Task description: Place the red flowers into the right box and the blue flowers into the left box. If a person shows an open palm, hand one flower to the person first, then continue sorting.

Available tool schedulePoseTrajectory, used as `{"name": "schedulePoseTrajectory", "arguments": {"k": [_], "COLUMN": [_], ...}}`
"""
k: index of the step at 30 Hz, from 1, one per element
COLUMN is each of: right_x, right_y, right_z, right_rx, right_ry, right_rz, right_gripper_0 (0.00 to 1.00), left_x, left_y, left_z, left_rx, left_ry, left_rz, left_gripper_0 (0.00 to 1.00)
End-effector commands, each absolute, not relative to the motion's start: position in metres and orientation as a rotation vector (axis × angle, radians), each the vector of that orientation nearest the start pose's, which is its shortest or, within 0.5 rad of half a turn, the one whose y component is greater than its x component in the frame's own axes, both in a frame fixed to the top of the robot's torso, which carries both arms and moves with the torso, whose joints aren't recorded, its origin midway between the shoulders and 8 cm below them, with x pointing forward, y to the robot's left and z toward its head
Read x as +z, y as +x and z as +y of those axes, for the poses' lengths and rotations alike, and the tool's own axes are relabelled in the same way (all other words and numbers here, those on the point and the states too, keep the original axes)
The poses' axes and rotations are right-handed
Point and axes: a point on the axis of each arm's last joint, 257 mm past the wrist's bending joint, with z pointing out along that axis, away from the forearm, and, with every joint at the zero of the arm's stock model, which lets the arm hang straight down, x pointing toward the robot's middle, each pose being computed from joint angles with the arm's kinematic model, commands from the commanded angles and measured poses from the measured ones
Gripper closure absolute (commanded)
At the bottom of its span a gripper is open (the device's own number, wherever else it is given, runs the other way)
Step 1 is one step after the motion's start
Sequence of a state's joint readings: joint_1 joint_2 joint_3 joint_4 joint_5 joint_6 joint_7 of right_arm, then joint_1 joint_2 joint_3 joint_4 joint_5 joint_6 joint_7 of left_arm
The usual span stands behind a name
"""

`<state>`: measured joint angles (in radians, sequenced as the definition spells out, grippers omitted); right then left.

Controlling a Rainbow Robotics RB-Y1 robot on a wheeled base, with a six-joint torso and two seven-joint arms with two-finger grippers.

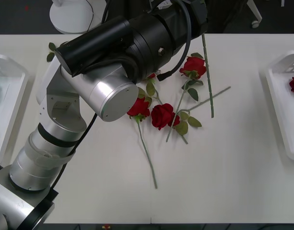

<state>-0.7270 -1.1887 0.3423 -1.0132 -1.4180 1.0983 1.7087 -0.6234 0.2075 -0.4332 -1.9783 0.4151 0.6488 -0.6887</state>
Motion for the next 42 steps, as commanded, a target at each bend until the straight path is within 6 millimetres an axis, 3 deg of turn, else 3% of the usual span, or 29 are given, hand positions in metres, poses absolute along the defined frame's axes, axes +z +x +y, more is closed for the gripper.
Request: {"name": "schedulePoseTrajectory", "arguments": {"k": [1, 5, 12, 20, 26, 34, 42], "right_x": [-0.088, -0.081, -0.07, -0.049, -0.048, -0.061, -0.068], "right_y": [0.546, 0.525, 0.48, 0.432, 0.402, 0.388, 0.39], "right_z": [-0.44, -0.382, -0.301, -0.264, -0.239, -0.205, -0.174], "right_rx": [0.326, 0.424, 0.655, 0.824, 0.906, 0.954, 0.997], "right_ry": [-0.078, -0.267, -0.524, -0.851, -1.03, -1.083, -1.086], "right_rz": [2.435, 2.448, 2.427, 2.342, 2.284, 2.231, 2.172], "right_gripper_0": [0.0, 0.0, 0.0, 0.0, 0.0, 0.0, 0.0], "left_x": [0.082, 0.082, 0.082, 0.082, 0.082, 0.082, 0.082], "left_y": [0.467, 0.467, 0.467, 0.467, 0.467, 0.467, 0.467], "left_z": [-0.115, -0.115, -0.115, -0.115, -0.115, -0.115, -0.115], "left_rx": [-1.265, -1.265, -1.265, -1.265, -1.265, -1.265, -1.265], "left_ry": [0.137, 0.137, 0.137, 0.137, 0.137, 0.137, 0.137], "left_rz": [1.51, 1.51, 1.51, 1.51, 1.51, 1.51, 1.51], "left_gripper_0": [1.0, 1.0, 1.0, 1.0, 1.0, 1.0, 1.0]}}
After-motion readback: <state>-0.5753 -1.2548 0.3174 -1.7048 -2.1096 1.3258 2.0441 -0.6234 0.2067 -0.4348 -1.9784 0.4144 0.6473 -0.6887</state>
